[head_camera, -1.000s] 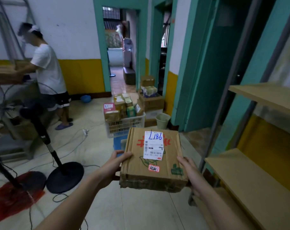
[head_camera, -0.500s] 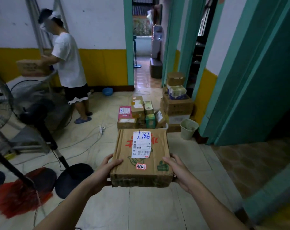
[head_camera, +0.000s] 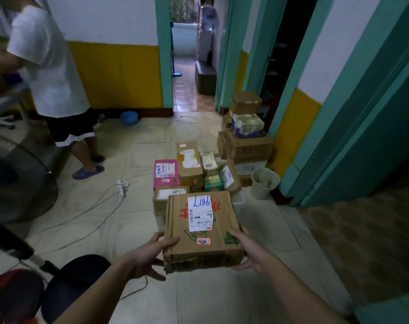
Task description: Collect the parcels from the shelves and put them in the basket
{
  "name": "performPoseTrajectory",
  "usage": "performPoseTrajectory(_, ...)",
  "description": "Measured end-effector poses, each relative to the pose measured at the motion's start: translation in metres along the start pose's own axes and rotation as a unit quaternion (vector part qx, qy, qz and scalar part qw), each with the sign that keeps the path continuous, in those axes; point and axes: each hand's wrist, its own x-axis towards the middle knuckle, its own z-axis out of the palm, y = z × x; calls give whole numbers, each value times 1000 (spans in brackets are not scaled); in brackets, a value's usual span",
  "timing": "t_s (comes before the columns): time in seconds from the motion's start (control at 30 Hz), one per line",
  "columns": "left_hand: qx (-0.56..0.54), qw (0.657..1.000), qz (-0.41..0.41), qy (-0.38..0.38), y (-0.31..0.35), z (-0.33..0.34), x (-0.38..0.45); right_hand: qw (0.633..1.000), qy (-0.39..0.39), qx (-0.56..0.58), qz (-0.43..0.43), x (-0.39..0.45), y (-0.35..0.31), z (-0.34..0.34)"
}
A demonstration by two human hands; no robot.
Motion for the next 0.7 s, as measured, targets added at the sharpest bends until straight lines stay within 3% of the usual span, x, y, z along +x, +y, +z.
performPoseTrajectory(0.13,-10,999,10,-36,37,19,57,998,57,33,15,45,-25,-41)
performPoseTrajectory(0.37,-59,996,68,18,113,79,160,990,114,79,-23,130,-64,-112)
performPoseTrajectory(0.7,-73,986,119,96,222,82,255,991,53,111,-53,249,-163,-168)
